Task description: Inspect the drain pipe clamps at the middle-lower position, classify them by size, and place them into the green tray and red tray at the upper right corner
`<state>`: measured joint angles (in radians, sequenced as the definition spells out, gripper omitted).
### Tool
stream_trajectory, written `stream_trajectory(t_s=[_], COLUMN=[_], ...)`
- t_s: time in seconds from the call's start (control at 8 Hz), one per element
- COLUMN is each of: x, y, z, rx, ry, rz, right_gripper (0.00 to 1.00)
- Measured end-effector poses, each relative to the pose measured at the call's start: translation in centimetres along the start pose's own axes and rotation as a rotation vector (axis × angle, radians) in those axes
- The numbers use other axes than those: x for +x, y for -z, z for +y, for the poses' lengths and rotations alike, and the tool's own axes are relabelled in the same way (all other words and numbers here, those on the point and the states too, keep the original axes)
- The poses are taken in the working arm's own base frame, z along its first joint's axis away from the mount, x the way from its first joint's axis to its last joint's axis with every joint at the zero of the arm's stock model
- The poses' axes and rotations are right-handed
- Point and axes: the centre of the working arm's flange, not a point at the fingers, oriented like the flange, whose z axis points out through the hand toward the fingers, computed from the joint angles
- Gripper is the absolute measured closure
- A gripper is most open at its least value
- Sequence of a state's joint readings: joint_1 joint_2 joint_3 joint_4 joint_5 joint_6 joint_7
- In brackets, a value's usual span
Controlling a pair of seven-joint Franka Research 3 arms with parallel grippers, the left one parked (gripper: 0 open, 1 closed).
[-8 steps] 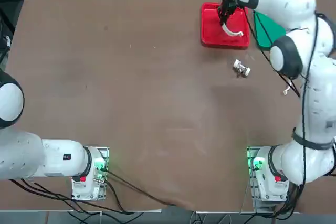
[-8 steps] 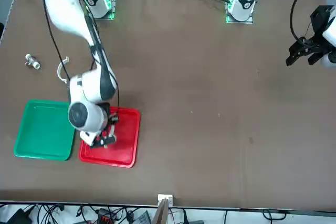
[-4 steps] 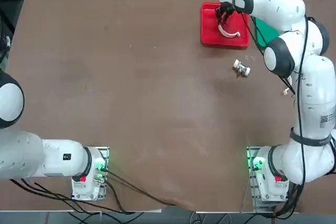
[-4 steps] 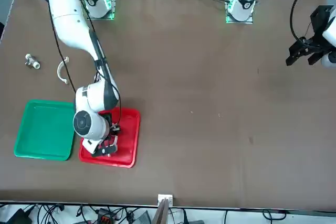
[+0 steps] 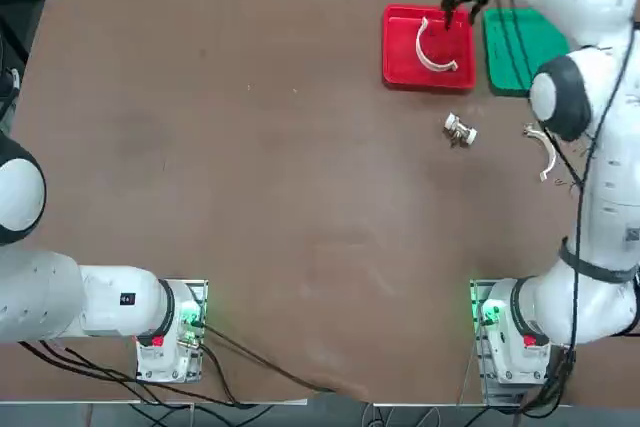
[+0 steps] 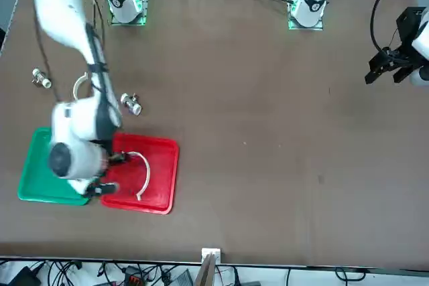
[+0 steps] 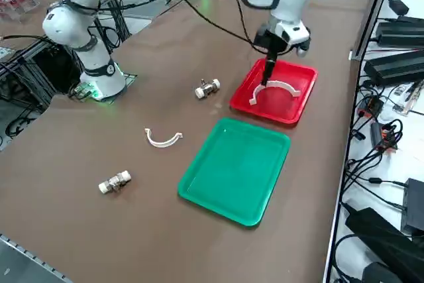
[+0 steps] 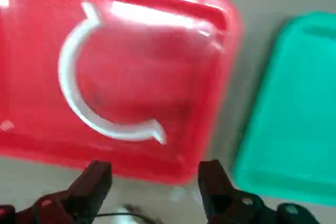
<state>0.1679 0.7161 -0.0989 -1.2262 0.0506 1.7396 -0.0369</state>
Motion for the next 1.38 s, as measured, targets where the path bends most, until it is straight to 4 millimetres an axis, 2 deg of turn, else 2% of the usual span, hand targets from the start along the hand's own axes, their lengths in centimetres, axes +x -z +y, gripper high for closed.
stream_trajectory(t_s=[0.12,0.25,0.38,0.5,0.75,1.0,1.12,1.38], x=[-2.5,-5.3,-8.5,-11.5,-16.9,-21.4,-23.2,-25.3], y=[0.8,0.6,-0.6,-2.5,-8.0,-13.3,-15.5,-18.5], z=[4.8,9.5,13.8,16.5,18.9,21.4,22.7,23.6], rx=[0.019,0.029,0.014,-0.014,-0.016,-0.018,-0.02,-0.019], ry=[0.001,-0.001,0.006,0.015,0.051,0.122,0.137,0.148], rz=[-0.026,-0.059,-0.092,-0.113,-0.143,-0.165,-0.16,-0.164], right_gripper=[0.02,0.04,0.05,0.05,0.05,0.05,0.05,0.09])
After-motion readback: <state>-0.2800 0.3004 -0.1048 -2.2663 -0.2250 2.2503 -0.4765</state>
